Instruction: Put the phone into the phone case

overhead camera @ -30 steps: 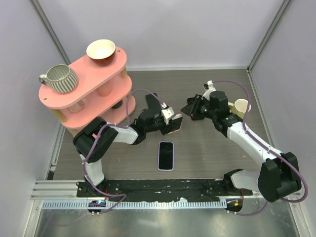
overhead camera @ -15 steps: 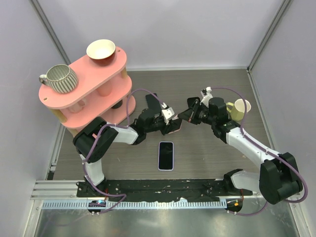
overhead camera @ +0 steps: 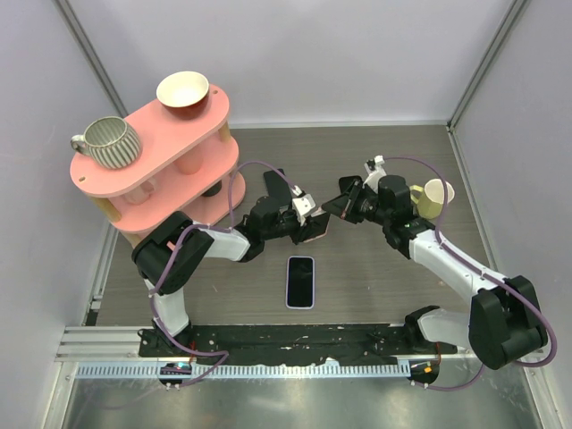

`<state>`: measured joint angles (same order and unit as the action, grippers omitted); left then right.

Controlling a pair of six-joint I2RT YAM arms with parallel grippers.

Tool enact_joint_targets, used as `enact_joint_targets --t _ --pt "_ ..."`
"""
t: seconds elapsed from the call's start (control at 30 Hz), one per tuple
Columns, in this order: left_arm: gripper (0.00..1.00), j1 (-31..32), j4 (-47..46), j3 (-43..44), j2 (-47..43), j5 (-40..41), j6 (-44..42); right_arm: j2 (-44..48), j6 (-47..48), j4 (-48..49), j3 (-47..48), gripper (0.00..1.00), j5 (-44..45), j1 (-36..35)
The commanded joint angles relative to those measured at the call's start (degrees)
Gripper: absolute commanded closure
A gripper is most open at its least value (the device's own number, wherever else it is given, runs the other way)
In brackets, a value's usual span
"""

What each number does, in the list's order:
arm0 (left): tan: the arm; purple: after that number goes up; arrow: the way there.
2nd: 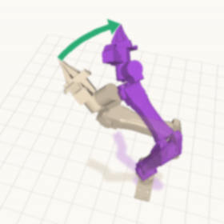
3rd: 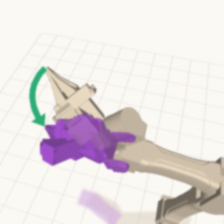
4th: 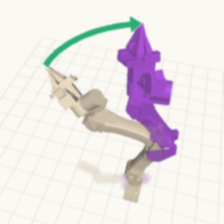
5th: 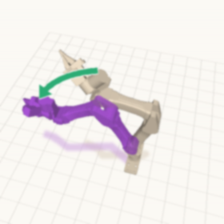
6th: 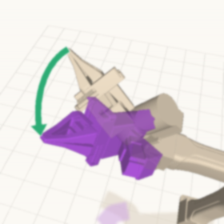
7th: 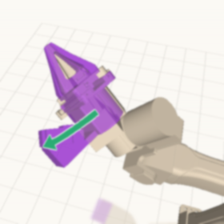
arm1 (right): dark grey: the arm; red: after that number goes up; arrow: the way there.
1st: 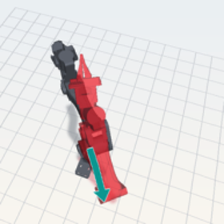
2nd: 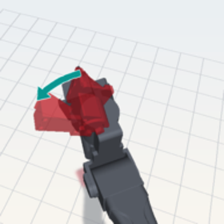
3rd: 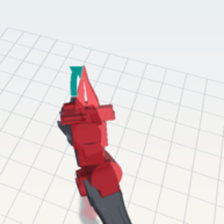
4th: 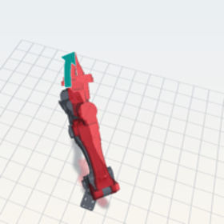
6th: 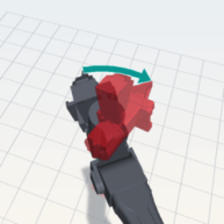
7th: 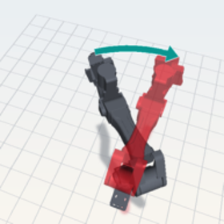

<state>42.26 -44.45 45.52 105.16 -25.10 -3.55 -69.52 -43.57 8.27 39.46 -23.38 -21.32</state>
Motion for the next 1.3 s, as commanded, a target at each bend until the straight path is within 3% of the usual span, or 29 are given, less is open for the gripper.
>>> enact_joint_targets --t 0.0,0.23,0.4,0.97,1.13,1.27 --pt "0.7 0.1 -2.22 0.54 0.22 -0.56 -1.2 0.26 0.95 -1.15 5.0 0.99 0.0 -0.3" --pt "0.7 0.02 -1.79 0.89 0.3 -0.65 -1.19 -1.06 -0.55 1.66 0.8 0.99 -0.62 -0.39" --pt "0.64 0.1 -1.17 0.89 0.22 -1.0 -1.54 -2.64 -2.04 5.53 -6.32 0.99 0.26 -0.65" --pt "0.64 0.02 1.29 2.38 0.57 -1.26 -1.99 -1.5 1.82 -2.38 8.52 0.99 1.23 -0.65" --pt "0.64 0.1 1.29 2.47 0.66 -1.35 -1.81 -0.62 -1.07 0.25 6.25 0.99 -1.23 -0.74" --pt "0.64 0.1 0.94 2.3 0.57 -1.18 -1.72 1.84 -2.83 2.27 -0.94 0.99 -1.06 -0.74"
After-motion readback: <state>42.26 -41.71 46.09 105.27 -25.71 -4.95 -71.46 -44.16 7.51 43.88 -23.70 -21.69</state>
